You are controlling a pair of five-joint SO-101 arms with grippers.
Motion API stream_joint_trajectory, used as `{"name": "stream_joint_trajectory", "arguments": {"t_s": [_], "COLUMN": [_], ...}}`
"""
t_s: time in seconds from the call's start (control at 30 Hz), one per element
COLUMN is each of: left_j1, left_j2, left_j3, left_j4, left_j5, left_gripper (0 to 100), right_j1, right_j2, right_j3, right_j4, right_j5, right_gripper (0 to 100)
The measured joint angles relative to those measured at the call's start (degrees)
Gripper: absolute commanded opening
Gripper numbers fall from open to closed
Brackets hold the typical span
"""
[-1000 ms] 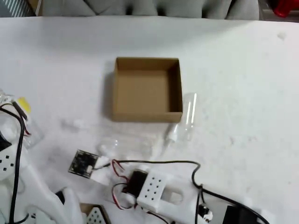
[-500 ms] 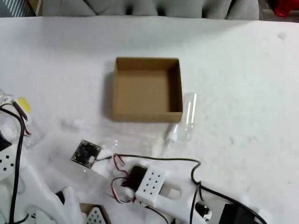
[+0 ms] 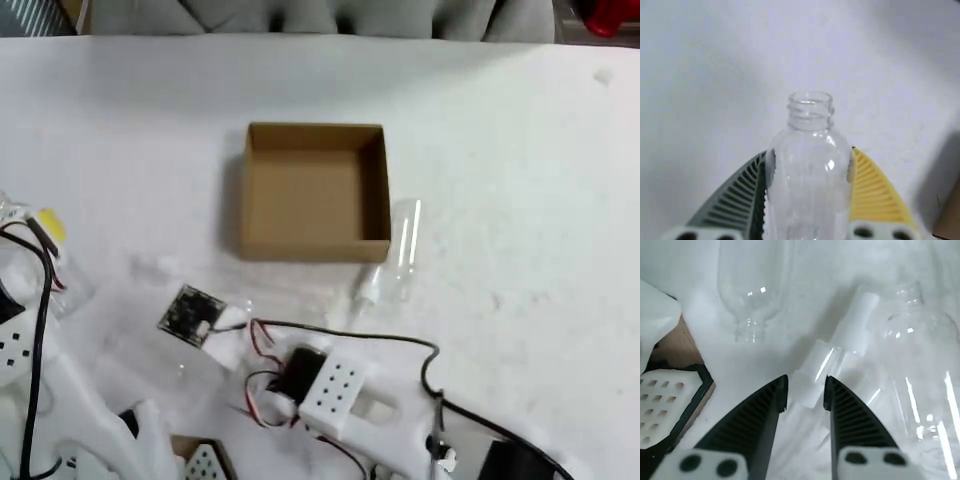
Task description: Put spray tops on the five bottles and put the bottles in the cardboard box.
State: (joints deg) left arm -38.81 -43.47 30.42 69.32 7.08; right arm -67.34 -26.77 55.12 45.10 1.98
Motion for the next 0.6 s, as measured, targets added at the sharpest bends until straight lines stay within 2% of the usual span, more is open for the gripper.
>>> {"name": "stream_joint_trajectory", "arguments": {"t_s": [0.33, 0.6], "left_j1": [0.0, 3.7], "left_j2": [0.0, 0.0], "left_j3": [0.0, 0.7], "left_j4": [0.0, 0.0], "left_j5": [0.0, 0.1], "left_gripper": [2, 2], "right_j1": [-0.3, -3.3], "right_j2": [6.9, 13.0], "right_j3": [-1.4, -5.7], "right_j4": [0.0, 0.0], "right_j5": [0.0, 0.0], "right_gripper": [10.5, 12.2]}}
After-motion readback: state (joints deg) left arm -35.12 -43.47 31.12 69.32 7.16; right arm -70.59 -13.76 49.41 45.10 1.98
